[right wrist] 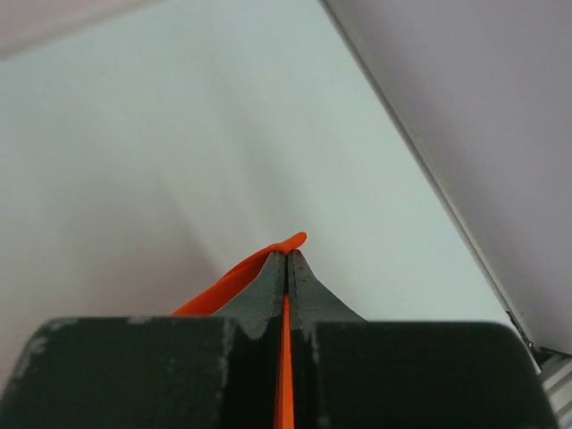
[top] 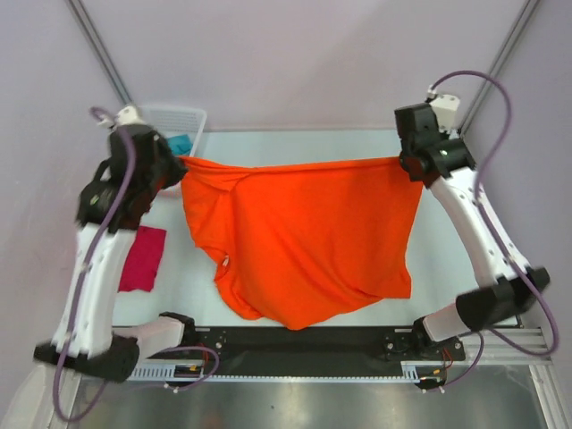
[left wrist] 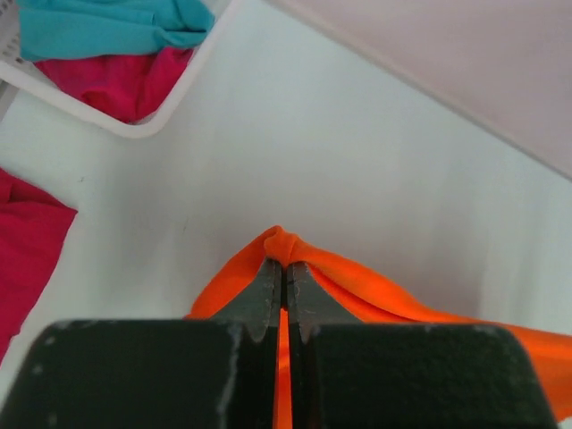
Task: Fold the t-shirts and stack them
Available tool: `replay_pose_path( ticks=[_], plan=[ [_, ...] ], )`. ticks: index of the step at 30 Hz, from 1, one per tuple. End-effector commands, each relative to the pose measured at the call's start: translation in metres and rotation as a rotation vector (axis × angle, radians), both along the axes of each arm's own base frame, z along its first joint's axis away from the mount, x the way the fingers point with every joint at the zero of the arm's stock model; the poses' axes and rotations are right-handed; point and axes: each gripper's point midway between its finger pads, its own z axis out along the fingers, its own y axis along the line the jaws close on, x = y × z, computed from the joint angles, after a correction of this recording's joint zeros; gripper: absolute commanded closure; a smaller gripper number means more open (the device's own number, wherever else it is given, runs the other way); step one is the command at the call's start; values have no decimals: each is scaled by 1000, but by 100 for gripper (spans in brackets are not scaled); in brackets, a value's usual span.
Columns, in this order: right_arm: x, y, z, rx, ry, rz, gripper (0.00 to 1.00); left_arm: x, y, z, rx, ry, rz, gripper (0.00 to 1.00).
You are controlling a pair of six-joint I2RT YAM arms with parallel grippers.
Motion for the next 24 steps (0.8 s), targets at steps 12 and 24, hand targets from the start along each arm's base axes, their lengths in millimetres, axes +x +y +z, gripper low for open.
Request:
replay_pose_path(
  ticks=[12,24],
  plan=[
    [171,-2,-123,17,128,-77,100,246,1,-154,120,248,165,100],
    [215,-12,-167,-50,140,-136,100,302,7,-173,133,227,193,100]
  ],
)
